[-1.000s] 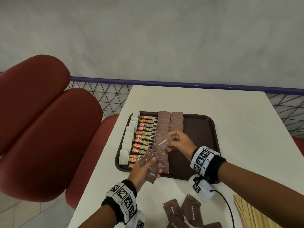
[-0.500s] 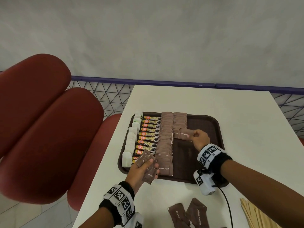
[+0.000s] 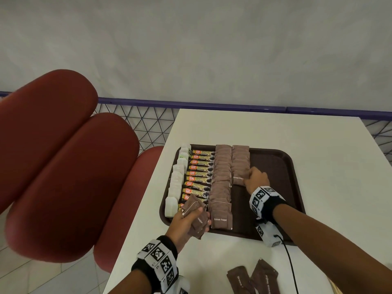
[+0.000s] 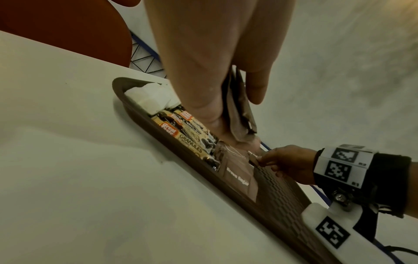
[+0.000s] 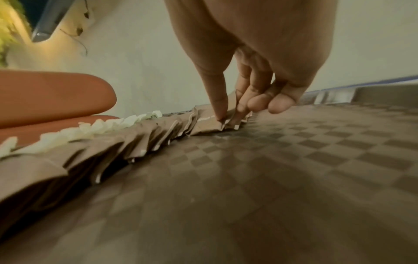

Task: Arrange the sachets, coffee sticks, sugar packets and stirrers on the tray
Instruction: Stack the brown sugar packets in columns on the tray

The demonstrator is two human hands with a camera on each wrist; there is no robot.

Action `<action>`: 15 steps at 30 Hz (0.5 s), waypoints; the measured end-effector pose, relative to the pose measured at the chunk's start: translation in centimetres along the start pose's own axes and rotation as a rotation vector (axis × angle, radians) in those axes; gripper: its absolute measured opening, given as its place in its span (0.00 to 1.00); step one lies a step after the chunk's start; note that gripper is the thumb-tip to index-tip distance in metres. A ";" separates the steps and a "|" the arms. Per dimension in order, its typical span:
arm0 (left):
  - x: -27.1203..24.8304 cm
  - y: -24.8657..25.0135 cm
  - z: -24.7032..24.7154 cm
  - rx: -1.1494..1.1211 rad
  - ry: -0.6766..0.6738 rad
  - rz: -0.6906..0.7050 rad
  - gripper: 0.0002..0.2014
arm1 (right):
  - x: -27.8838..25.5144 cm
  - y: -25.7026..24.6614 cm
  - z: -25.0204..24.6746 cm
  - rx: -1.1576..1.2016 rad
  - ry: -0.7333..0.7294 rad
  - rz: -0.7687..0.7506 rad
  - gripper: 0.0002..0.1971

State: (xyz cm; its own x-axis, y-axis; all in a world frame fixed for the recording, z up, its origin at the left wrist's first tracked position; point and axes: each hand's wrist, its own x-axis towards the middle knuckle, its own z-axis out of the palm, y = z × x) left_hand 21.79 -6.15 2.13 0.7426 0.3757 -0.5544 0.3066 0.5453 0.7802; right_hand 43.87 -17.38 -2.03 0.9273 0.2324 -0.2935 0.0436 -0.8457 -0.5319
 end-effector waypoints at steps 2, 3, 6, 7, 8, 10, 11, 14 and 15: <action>0.1 -0.1 0.0 -0.022 -0.012 -0.008 0.11 | 0.0 0.1 0.0 -0.125 0.019 -0.065 0.13; 0.1 -0.1 0.0 -0.027 -0.016 -0.013 0.12 | 0.0 0.1 0.1 -0.178 0.026 -0.093 0.14; 0.0 0.0 0.3 -0.039 -0.028 -0.034 0.09 | 0.2 0.2 0.3 -0.248 0.062 -0.124 0.17; 0.0 0.1 0.3 -0.040 -0.039 -0.049 0.09 | 0.2 0.2 0.3 -0.246 0.082 -0.129 0.18; -0.1 0.3 0.4 -0.044 -0.062 -0.072 0.15 | 0.1 0.1 0.3 -0.237 0.105 -0.128 0.18; -0.1 0.5 0.6 -0.056 -0.144 -0.124 0.29 | -0.1 0.0 0.2 -0.223 0.152 -0.130 0.18; -0.2 0.6 0.8 -0.061 -0.161 -0.133 0.30 | -0.3 0.0 0.1 -0.224 0.174 -0.137 0.17; -0.3 0.6 0.8 -0.026 -0.120 -0.125 0.19 | -1.2 -0.3 -0.2 -0.249 0.206 -0.199 0.18; -0.2 0.3 0.7 0.000 -0.089 -0.104 0.14 | -1.7 -0.4 -0.4 -0.259 0.196 -0.229 0.19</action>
State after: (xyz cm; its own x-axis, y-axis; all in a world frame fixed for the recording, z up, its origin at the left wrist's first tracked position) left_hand 22.17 -6.60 2.71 0.7568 0.2486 -0.6045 0.3852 0.5775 0.7198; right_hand 42.39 -17.63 -1.00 0.9351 0.3538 -0.0200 0.3263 -0.8816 -0.3411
